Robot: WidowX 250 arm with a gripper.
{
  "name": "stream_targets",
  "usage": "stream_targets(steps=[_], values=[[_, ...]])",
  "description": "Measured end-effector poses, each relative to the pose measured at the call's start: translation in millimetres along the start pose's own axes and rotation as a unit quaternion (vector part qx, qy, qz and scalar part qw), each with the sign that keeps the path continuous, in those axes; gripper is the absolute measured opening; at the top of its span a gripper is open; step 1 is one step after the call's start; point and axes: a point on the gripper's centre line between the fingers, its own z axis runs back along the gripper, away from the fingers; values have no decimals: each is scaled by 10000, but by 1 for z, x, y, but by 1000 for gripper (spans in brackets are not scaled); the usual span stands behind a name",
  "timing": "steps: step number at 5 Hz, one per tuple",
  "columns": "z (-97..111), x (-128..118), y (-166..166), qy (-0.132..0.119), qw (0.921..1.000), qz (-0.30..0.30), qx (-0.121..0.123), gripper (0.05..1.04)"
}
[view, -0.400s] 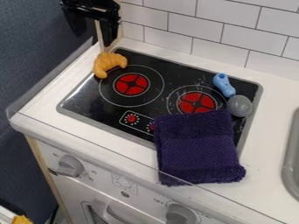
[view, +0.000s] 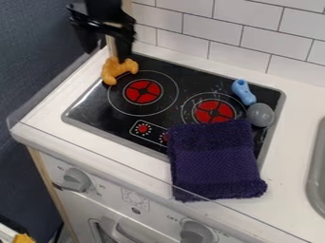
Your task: Move the spoon to the lower left of the stove
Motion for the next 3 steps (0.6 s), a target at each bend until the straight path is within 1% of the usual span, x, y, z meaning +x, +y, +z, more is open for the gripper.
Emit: stream_targets(steps=[1,2,3], values=[[-1,6,-51,-35,9992,-263,-306,1000],[-3,6,-95,-48,9979,-319,-564,1000],[-13,9,-142,176,9961,-337,-797,1000]])
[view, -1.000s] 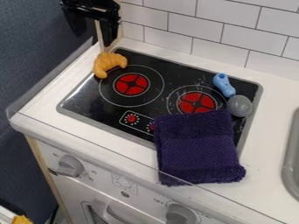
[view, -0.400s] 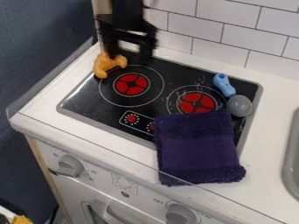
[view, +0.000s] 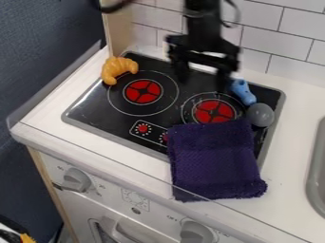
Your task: Move the spoon to the lower left of the stove
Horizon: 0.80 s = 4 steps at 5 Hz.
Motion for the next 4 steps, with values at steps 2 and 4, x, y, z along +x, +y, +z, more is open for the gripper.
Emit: stream_targets(steps=[2,4], values=[[-17,27,-47,0,10000,-45,61,1000],[-40,38,-49,175,9998,-46,35,947]])
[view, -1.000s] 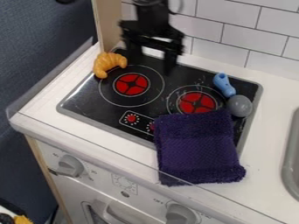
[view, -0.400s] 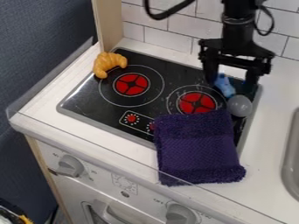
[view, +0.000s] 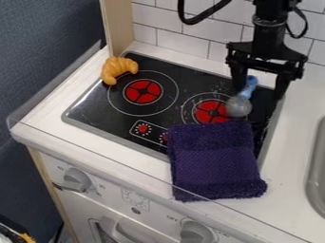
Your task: Move the spoon to the lower left of the stove
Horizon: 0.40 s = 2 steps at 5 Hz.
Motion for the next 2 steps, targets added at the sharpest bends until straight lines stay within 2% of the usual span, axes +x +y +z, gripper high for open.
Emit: stream_targets(steps=[1,2], values=[[-3,-1,4,21,9999,33,120,724],[-4,-2,10,15,9995,10,303,414]])
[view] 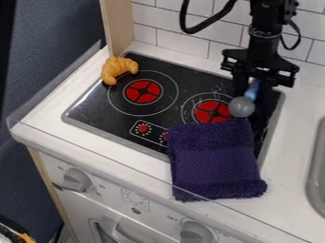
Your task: Move the spoon to the lower left of the stove
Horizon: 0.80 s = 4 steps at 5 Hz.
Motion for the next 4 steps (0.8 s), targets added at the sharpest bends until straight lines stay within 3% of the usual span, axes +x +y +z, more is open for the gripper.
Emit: stream_targets(steps=[1,2,3,4], values=[[-2,-1,3,12,10000,-71,64,323],[1,-2,5,50,9994,-306,178,323],[19,-4,10,-104,9972,-662,327,323],[53,-13,20,-507,9947,-840,316,323]])
